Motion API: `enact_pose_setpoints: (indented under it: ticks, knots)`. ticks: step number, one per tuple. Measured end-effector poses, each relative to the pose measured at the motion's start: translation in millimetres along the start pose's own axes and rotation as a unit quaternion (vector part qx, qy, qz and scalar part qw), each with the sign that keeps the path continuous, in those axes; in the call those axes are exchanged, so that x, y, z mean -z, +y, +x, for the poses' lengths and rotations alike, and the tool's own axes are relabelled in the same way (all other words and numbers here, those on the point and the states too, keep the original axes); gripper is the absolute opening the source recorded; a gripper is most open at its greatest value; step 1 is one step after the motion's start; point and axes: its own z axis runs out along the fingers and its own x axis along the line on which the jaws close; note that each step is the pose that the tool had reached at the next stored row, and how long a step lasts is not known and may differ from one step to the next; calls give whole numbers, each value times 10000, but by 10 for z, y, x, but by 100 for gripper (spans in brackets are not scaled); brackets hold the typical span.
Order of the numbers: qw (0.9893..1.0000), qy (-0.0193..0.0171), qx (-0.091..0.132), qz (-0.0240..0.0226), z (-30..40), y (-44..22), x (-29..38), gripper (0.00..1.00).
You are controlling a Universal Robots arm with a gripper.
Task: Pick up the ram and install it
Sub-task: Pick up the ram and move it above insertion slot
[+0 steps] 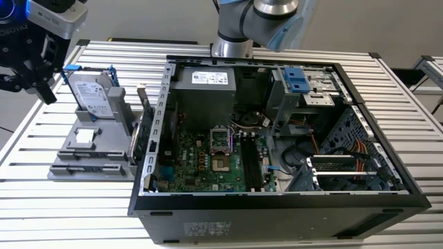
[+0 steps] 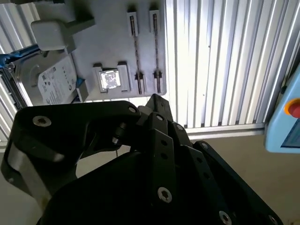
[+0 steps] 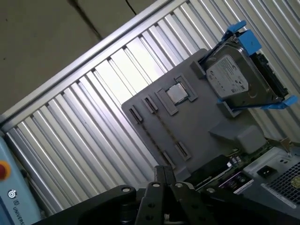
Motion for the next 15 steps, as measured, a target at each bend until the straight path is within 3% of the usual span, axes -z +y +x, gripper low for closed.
enact_pose_setpoints:
  ticks: [7, 15]
  knots:
    - [9996, 14, 289, 2, 0, 0, -1, 0]
    - [9982, 29, 591, 5, 0, 0, 0, 0]
